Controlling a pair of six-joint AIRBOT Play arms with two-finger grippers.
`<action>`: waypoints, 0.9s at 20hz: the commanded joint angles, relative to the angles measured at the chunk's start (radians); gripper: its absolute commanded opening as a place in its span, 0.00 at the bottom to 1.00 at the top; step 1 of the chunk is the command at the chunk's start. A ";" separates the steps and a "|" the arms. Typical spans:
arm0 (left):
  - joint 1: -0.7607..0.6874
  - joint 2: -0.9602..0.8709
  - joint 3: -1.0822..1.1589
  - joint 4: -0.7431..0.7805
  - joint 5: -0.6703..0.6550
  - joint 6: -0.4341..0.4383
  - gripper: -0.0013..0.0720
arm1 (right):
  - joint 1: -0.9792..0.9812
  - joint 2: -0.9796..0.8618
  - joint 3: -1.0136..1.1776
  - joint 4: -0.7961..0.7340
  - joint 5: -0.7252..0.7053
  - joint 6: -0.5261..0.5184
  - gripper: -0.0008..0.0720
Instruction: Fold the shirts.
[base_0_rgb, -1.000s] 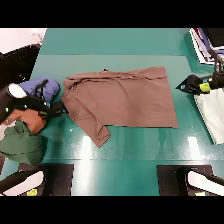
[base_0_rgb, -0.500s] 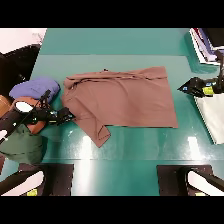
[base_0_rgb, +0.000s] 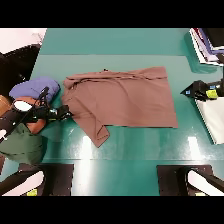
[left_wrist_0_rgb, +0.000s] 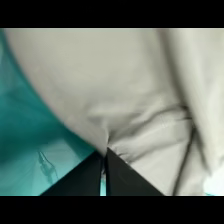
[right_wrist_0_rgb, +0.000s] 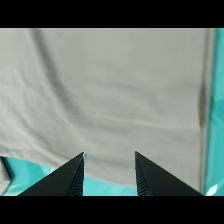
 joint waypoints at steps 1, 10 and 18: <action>0.001 0.034 0.066 0.057 -0.053 0.003 0.05 | -0.118 0.032 -0.091 -0.028 0.055 0.001 0.51; 0.001 0.057 0.153 0.070 -0.129 0.003 0.05 | -0.327 -0.009 -0.606 0.088 -0.130 -0.063 0.69; 0.001 0.060 0.160 0.085 -0.174 -0.014 0.05 | -0.067 -0.139 -0.491 0.184 -0.331 -0.082 0.26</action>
